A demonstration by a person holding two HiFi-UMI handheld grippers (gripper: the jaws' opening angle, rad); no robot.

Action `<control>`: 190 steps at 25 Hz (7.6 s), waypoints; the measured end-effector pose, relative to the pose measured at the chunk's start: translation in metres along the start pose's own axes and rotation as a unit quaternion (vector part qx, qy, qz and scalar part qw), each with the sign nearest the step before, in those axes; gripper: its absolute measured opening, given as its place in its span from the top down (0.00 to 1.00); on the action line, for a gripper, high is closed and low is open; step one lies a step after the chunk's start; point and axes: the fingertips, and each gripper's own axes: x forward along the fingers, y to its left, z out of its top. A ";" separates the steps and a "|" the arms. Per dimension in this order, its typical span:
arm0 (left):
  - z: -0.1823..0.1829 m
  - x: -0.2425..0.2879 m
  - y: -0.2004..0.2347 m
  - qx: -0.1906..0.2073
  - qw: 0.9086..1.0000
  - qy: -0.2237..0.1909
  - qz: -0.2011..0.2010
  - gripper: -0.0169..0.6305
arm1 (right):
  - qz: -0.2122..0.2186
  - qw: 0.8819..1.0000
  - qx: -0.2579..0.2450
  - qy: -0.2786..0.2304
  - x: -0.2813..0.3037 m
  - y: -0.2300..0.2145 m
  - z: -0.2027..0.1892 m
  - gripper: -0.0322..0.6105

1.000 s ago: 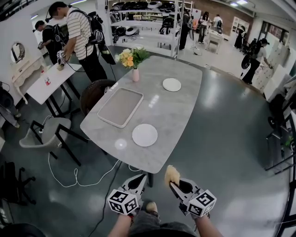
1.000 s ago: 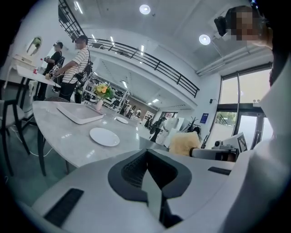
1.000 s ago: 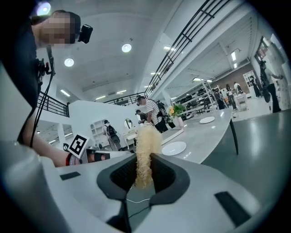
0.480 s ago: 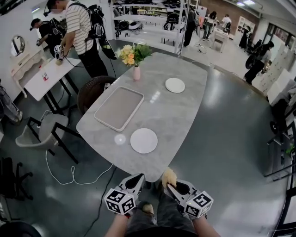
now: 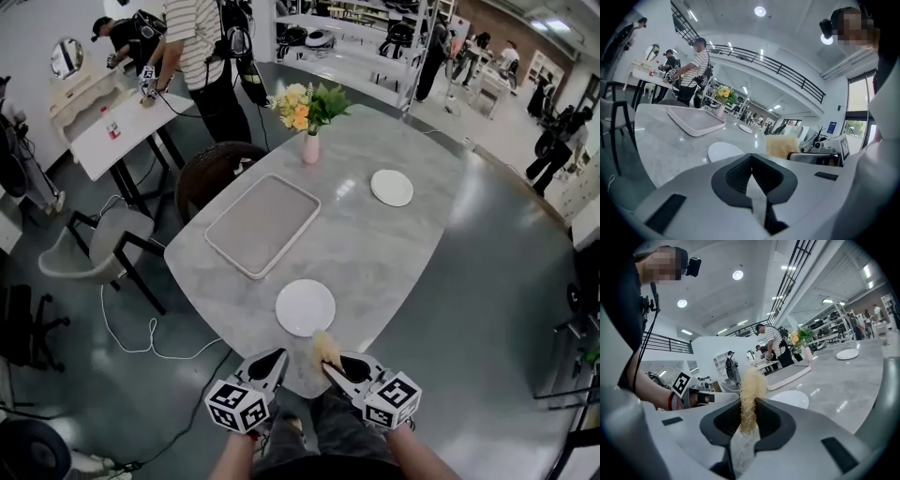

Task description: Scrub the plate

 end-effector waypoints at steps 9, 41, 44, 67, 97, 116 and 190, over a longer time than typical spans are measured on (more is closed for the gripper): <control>-0.007 0.037 0.021 0.000 1.000 0.026 0.016 0.96 | 0.039 0.995 -0.058 0.065 0.036 -0.025 -0.003 0.83; -0.042 0.078 0.110 0.277 0.908 0.267 0.168 0.96 | 0.120 0.554 -0.768 0.297 0.140 -0.104 -0.042 0.83; -0.042 0.079 0.110 0.278 0.907 0.270 0.166 0.96 | 0.123 0.583 -0.732 0.331 0.136 -0.113 -0.049 0.83; -0.045 0.078 0.107 0.317 0.888 0.298 0.150 0.96 | 0.173 0.576 -0.730 0.323 0.133 -0.085 -0.060 0.83; -0.047 0.079 0.101 0.319 0.889 0.300 0.133 0.96 | 0.134 0.554 -0.736 0.364 0.067 -0.121 -0.056 0.83; -0.050 0.080 0.100 0.314 0.890 0.300 0.137 0.96 | 0.219 0.542 -0.756 0.293 0.131 -0.068 -0.062 0.83; -0.036 0.087 0.099 0.320 0.890 0.293 0.142 0.96 | 0.154 0.506 -0.804 0.273 0.175 -0.102 -0.026 0.83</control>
